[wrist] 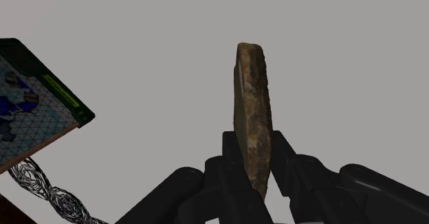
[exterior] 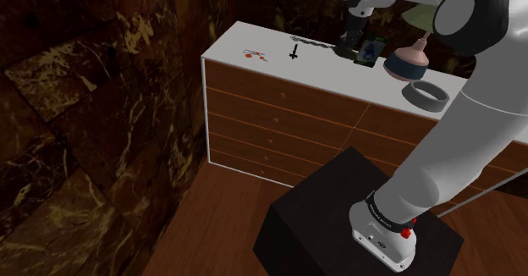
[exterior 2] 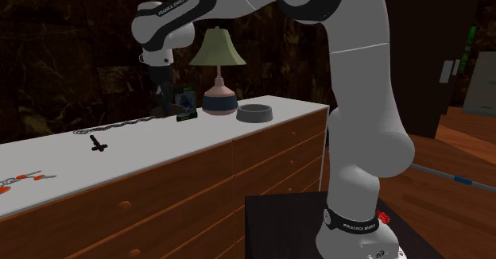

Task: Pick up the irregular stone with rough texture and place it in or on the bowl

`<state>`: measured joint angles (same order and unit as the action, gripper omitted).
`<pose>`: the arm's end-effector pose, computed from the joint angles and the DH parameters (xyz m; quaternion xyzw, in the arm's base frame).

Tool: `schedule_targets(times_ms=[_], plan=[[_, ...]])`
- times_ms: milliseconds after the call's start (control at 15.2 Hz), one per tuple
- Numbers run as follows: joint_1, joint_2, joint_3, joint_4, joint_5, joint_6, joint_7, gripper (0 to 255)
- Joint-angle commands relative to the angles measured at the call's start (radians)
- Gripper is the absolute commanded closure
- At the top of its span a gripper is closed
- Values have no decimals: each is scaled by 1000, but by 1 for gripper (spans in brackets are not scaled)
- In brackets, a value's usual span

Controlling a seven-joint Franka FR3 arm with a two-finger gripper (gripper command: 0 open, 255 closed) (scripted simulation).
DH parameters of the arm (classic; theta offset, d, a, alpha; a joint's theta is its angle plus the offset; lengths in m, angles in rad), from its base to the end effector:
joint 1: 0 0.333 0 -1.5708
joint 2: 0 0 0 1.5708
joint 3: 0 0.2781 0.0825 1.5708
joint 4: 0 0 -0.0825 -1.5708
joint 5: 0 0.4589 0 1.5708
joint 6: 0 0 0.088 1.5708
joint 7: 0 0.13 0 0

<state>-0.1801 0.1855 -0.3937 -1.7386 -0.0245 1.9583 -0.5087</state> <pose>0.5771 -0.3656 0.3924 0.9983 -0.0243 -0.0035 0.0524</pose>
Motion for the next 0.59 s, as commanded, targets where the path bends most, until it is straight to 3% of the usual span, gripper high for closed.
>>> schedule_targets(times_ms=[0,528], plan=[[2,-7,0,20,-3,-27,2,255],[1,-14,-1,115,-5,-129,-3,255]])
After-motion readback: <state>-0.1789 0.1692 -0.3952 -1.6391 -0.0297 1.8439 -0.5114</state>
